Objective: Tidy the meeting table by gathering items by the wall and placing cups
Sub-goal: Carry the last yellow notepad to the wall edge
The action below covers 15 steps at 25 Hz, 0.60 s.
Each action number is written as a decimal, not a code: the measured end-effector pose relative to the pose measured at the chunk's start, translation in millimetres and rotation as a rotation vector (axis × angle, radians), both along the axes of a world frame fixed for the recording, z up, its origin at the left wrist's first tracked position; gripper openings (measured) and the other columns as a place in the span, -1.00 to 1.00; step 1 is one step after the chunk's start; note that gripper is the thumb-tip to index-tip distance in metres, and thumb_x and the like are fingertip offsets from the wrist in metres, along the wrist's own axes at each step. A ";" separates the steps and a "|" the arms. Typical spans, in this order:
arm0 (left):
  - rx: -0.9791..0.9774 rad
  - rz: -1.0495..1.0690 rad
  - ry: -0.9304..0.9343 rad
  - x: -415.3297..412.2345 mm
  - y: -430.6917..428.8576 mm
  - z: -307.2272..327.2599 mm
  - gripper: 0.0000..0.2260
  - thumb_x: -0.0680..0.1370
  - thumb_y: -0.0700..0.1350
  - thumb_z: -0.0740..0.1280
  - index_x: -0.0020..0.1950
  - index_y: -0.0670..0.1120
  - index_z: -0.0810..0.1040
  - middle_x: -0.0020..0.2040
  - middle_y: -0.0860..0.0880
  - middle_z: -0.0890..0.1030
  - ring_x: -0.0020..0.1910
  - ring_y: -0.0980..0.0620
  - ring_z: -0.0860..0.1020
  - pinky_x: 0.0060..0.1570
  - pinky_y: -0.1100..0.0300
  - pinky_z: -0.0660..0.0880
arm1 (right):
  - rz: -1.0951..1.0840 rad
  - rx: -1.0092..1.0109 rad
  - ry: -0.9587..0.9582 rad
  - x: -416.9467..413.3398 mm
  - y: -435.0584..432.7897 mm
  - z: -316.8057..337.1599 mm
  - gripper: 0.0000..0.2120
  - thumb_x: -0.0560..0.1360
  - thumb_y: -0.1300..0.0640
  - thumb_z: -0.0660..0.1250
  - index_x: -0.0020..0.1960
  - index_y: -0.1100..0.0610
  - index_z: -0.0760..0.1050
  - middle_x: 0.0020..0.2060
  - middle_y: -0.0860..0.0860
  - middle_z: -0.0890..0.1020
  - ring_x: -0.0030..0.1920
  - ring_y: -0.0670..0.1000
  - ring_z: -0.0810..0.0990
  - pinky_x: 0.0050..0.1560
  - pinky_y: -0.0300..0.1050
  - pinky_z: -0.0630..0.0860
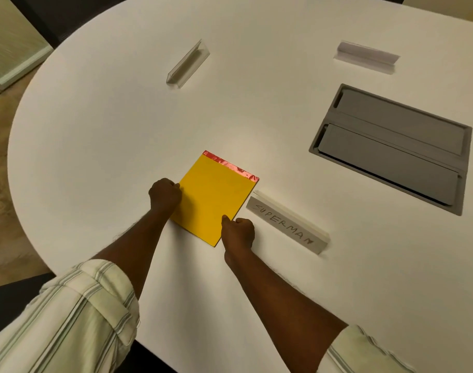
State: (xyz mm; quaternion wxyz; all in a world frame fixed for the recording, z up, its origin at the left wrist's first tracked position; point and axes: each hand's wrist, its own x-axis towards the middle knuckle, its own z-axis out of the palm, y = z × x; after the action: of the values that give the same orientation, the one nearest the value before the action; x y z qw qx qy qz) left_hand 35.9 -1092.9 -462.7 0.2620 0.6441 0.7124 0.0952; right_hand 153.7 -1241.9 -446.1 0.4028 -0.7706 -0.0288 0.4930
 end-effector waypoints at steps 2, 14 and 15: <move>-0.040 0.043 0.046 2.2 4.7 1.2 -0.69 0.58 -0.10 0.24 0.14 -0.34 0.53 0.16 -0.31 0.57 0.20 -0.30 0.49 0.20 -0.04 0.37 | -0.023 -0.001 0.013 0.6 1.5 3.9 -0.61 0.52 0.11 0.38 0.25 0.29 0.45 0.09 0.22 0.59 0.07 0.12 0.58 -0.02 -0.14 0.46; 0.004 0.213 -0.261 33.4 3.0 54.5 -0.69 0.56 -0.12 0.25 0.20 -0.29 0.53 0.19 -0.29 0.56 0.20 -0.26 0.50 0.22 -0.03 0.40 | -0.024 0.359 0.032 8.2 4.3 47.7 -0.55 0.51 0.30 0.35 0.35 0.09 0.33 0.17 0.04 0.53 0.08 0.05 0.53 0.02 -0.12 0.47; 0.023 0.206 -0.315 38.5 -1.6 61.6 -0.70 0.56 -0.12 0.25 0.18 -0.30 0.54 0.17 -0.29 0.58 0.17 -0.26 0.52 0.19 -0.03 0.43 | -0.048 0.377 0.017 13.1 3.7 53.4 -0.54 0.53 0.28 0.33 0.37 0.08 0.31 0.19 0.04 0.52 0.09 0.06 0.52 0.02 -0.11 0.47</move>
State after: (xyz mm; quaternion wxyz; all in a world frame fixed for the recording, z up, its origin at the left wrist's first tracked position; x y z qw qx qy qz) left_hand 74.3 -1094.5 -401.1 0.3516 0.5480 0.7235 0.2293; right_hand 166.8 -1238.2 -392.7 0.5518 -0.6778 -0.0991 0.4757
